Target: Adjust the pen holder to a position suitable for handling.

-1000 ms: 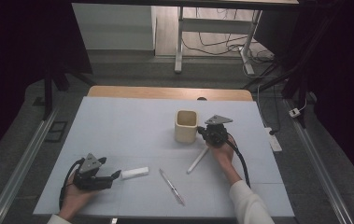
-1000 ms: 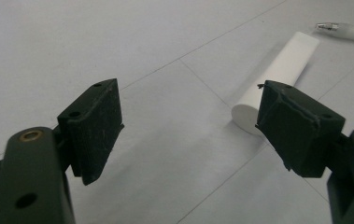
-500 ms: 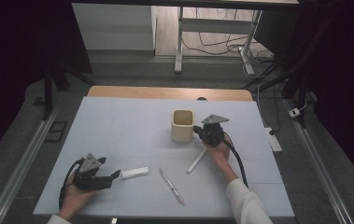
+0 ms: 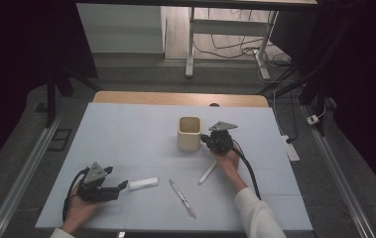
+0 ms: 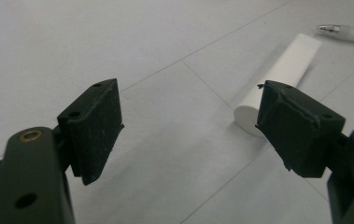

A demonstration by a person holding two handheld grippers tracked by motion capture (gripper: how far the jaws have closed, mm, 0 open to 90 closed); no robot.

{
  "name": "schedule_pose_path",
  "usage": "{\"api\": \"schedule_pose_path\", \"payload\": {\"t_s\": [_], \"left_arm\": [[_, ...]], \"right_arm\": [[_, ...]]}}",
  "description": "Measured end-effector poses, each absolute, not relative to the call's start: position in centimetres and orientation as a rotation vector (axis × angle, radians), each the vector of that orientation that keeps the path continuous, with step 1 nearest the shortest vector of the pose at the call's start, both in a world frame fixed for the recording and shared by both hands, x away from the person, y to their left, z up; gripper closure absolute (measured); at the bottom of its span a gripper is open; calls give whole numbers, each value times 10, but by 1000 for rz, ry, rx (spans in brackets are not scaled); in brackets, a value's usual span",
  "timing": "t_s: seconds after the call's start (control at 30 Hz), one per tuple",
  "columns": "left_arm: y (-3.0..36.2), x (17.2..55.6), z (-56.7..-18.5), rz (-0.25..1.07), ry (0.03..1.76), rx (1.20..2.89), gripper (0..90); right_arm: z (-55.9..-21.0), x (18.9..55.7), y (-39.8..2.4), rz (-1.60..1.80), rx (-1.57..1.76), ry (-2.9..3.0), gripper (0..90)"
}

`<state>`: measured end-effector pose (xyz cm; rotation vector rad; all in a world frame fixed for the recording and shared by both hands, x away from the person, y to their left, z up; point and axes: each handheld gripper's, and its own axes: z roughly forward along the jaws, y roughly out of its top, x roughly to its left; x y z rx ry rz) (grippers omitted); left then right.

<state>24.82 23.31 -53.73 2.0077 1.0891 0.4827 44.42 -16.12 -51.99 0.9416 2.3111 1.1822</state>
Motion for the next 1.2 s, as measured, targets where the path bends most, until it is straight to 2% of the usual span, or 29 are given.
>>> {"api": "schedule_pose_path", "payload": {"t_s": [0.7,1.2], "left_arm": [[233,247,-537,473,1074,2007,219],[235,247,-538,471,1079,2002,219]], "right_arm": [[-519,444,-128,1141,883,2385,894],[-519,448,-123,1134,896,2413,893]]}}
